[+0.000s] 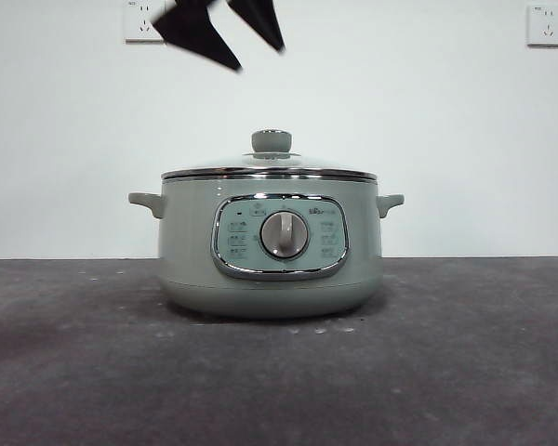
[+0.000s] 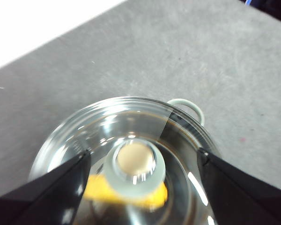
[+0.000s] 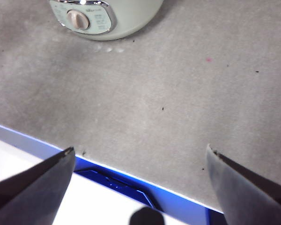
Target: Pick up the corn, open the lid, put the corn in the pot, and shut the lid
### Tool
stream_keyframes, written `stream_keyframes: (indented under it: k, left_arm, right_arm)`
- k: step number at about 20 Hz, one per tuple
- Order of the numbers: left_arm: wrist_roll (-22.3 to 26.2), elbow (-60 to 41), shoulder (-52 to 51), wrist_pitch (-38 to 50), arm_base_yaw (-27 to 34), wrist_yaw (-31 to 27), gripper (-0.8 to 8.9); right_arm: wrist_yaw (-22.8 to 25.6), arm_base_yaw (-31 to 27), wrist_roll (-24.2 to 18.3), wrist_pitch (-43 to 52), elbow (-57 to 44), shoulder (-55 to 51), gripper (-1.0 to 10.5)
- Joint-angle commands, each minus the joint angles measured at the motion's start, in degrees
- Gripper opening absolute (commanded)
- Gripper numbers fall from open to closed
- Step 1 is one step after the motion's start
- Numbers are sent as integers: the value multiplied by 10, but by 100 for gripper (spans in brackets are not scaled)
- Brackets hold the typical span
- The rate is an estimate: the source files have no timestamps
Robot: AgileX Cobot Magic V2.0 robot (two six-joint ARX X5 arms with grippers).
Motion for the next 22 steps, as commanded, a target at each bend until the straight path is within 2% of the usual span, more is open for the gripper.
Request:
stream_keyframes:
  k: [1, 8, 12, 18, 19, 20, 21, 22]
  left_arm:
    - [8, 3, -54, -38, 10, 2, 387]
    - [19, 3, -208, -235, 28, 2, 386]
    - [19, 3, -259, -333, 28, 2, 380]
    - [9, 3, -270, -349, 28, 5, 377]
    - [9, 3, -269, -349, 28, 5, 375]
    - [9, 3, -268, -349, 28, 5, 366]
    - [10, 3, -268, -349, 28, 5, 294]
    - [9, 3, -268, -349, 28, 5, 165]
  right_arm:
    - [6, 1, 0, -15, -4, -2, 469]
    - [14, 1, -21, 36, -4, 0, 469]
    - [14, 1, -31, 57, -4, 11, 469]
    - [9, 1, -41, 56, -4, 38, 468]
    - [9, 1, -41, 57, -4, 44, 435]
    - [9, 1, -41, 56, -4, 47, 323]
    - [10, 1, -41, 56, -4, 49, 164]
    - [10, 1, -41, 56, -4, 52, 7]
